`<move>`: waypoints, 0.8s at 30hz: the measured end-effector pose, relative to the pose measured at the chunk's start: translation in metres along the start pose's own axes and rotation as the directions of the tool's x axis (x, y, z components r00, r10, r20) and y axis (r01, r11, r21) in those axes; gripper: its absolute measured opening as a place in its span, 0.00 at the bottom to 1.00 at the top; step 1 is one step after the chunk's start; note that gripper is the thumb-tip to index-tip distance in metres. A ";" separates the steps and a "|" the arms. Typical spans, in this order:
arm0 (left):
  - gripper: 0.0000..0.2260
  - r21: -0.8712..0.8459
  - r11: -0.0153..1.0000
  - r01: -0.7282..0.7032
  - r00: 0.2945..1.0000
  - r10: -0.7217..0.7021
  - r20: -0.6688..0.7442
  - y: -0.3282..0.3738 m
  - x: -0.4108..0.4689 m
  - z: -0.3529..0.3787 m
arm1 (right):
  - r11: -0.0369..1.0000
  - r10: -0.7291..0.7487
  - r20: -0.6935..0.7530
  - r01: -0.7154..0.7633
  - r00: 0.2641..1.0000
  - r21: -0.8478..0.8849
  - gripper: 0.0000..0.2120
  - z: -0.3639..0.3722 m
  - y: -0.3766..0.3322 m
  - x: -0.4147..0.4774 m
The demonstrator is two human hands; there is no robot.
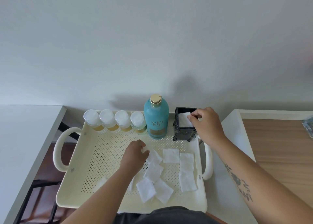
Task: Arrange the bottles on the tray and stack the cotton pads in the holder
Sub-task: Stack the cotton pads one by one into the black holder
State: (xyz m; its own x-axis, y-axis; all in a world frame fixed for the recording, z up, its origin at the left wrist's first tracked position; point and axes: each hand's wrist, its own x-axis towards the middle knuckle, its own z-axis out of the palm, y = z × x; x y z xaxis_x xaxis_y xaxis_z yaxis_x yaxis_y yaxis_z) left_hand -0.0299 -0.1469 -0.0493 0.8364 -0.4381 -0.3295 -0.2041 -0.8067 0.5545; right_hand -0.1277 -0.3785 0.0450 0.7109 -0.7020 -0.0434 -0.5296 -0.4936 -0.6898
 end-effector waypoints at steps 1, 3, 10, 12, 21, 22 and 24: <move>0.11 0.015 1.000 0.004 1.000 -0.004 0.000 0.001 0.001 0.000 | 0.999 -0.017 -0.006 0.016 1.000 -0.045 0.06 0.001 0.000 -0.001; 0.10 0.036 0.999 0.017 1.000 -0.017 0.006 0.002 0.002 0.000 | 0.988 -0.082 -0.059 0.074 0.995 -0.133 0.07 0.000 0.000 -0.004; 0.03 0.042 0.995 0.087 0.995 -0.089 0.055 0.003 0.006 0.002 | 0.827 -0.471 -0.091 0.403 0.877 -0.392 0.05 0.002 0.012 -0.022; 0.04 0.056 0.995 0.077 0.995 -0.080 0.061 0.005 0.006 0.003 | 0.811 -0.452 -0.030 0.397 0.891 -0.429 0.11 0.005 0.015 -0.023; 0.03 0.040 0.998 0.040 0.996 -0.044 0.080 0.003 0.005 0.003 | 0.769 -0.399 0.072 0.377 0.914 -0.516 0.26 0.011 0.017 -0.018; 0.04 0.045 0.999 0.024 0.995 -0.028 0.094 0.002 0.004 0.003 | 0.768 -0.400 0.071 0.377 0.914 -0.519 0.27 0.011 0.016 -0.018; 0.05 0.050 0.999 0.005 0.994 -0.010 0.108 0.002 0.004 0.004 | 0.764 -0.401 0.072 0.377 0.913 -0.524 0.27 0.011 0.015 -0.018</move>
State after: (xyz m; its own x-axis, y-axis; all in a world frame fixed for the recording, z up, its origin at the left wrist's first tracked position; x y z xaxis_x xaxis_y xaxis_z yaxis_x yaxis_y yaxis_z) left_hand -0.0292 -0.1516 -0.0528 0.7784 -0.4702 -0.4159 -0.2251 -0.8275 0.5143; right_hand -0.1439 -0.3679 0.0275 0.8948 -0.4064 0.1847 -0.3794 -0.9104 -0.1651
